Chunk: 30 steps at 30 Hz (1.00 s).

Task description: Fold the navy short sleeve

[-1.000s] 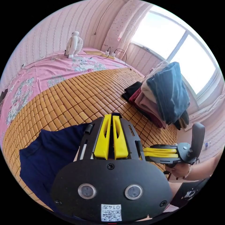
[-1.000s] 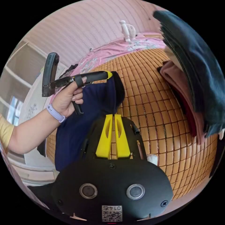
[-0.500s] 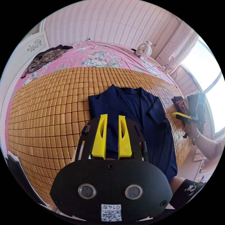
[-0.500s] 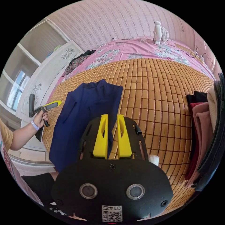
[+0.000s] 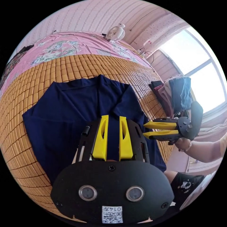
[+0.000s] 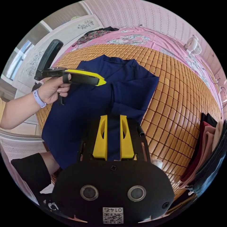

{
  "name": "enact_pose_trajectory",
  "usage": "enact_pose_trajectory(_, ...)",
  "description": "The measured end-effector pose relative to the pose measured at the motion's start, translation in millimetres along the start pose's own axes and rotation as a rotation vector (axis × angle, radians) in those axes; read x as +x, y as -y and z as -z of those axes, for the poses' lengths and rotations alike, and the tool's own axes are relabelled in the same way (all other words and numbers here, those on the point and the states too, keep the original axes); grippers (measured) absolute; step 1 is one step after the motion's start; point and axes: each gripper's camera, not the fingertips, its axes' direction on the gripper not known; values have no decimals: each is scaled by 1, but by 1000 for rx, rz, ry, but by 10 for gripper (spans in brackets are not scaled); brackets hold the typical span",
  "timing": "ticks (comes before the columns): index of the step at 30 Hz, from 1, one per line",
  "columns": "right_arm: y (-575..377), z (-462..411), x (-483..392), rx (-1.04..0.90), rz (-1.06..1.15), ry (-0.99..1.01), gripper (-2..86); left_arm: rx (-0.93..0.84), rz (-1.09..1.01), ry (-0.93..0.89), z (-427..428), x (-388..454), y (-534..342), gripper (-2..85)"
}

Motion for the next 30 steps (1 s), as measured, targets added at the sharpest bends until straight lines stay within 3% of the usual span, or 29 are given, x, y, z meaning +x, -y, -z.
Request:
enact_pose_trajectory(4, 3, 15, -10, 89, 25, -88, 81, -103, -59, 106, -24, 12, 18, 58)
enact_pose_trajectory(8, 4, -15, -3, -59, -15, -20, 60, -111, -72, 110, -19, 13, 18, 31)
enact_pose_trajectory(14, -10, -13, -6, -51, -33, -20, 16, 33, -97, 123, 21, 21, 7, 12)
enact_pose_trajectory(18, -13, 1, -4, -2, -12, 34, 31, -64, 9, 117, 2, -7, -10, 46)
enact_pose_trajectory(24, 10, 23, 45, 132, -178, 12, 63, 106, 67, 79, 51, -40, -42, 61)
enact_pose_trajectory(30, 67, 0, 103, 201, -355, 86, 86, 143, 165, 353, 100, -102, -73, 77)
